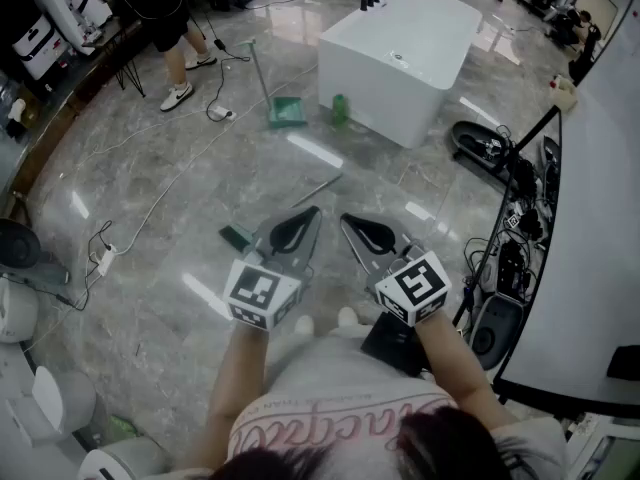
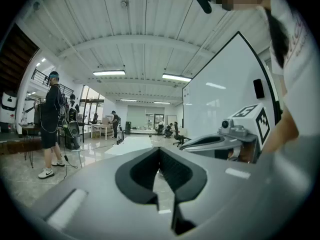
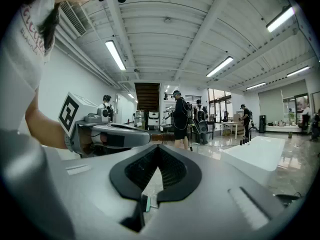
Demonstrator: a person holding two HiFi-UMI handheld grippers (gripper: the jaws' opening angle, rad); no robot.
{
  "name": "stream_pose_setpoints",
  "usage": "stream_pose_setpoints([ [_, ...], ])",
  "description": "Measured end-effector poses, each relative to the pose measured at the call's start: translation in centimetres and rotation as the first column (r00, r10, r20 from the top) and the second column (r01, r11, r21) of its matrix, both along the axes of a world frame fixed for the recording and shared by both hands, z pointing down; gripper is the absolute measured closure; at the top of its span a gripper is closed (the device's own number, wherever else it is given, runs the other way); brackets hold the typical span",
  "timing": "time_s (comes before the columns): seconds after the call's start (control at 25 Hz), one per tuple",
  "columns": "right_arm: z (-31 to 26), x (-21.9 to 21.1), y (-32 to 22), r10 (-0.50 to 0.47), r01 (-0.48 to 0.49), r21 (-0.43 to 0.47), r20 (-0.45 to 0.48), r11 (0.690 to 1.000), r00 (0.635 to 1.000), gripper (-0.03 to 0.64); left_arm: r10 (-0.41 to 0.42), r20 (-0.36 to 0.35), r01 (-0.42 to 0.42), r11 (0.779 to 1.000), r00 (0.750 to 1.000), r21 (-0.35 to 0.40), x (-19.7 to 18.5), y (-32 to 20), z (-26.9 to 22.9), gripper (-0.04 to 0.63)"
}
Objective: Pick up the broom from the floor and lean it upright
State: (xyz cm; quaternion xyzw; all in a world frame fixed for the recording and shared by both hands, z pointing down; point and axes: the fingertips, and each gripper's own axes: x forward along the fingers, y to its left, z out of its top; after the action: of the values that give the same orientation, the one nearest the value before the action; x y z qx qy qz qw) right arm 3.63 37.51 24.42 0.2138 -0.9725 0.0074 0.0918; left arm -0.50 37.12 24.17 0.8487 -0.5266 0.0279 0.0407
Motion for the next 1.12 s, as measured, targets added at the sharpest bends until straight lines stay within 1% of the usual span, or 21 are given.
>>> stream_pose_setpoints([
  [0.12,0.1,0.5,-0.2,0.001,-0.001,0.001,-0.004,1.000,1.000,0.617,-0.007,-0.012,0.007,1.000,1.000,0.009,0.0,-0.5,-0.2,0.595],
  [0.4,0.4,1.3,-0.8,0.004,-0.004,-0.004,-0.004,1.000,1.000,0.617,-0.004,-0.014,0.004,1.000,1.000,0.005,0.4,-1.4,-0.3,0.595],
  [0.6,0.1,1.6,-1.3,0.014,-0.015,0.009,0.030,1.000,0.999,0.615,-0.008,-0.007,0.008,1.000,1.000,-0.013,0.5,-1.8,0.0,0.595],
  [0.76,0.4,2.8,-2.0,-0.001,0.001,-0.002,0.016,1.000,1.000,0.615,-0.024,-0.015,0.024,1.000,1.000,-0.020,1.3,-2.8,0.1,0.595],
  [0.84,0.6,3.6,-2.3,-0.013,0.013,-0.001,0.004,1.000,1.000,0.615,-0.037,-0.012,0.036,0.999,0.999,-0.018,2.1,-3.3,0.2,0.595],
  [1.0,0.9,4.6,-3.3,-0.032,0.031,-0.008,-0.008,0.999,0.999,0.615,-0.102,0.004,0.102,0.995,0.995,-0.003,2.6,-4.2,0.2,0.595],
  [1.12,1.2,5.1,-4.0,-0.042,0.042,-0.027,-0.002,0.999,0.999,0.615,-0.112,0.009,0.112,0.993,0.994,-0.022,3.3,-4.1,1.1,0.595],
])
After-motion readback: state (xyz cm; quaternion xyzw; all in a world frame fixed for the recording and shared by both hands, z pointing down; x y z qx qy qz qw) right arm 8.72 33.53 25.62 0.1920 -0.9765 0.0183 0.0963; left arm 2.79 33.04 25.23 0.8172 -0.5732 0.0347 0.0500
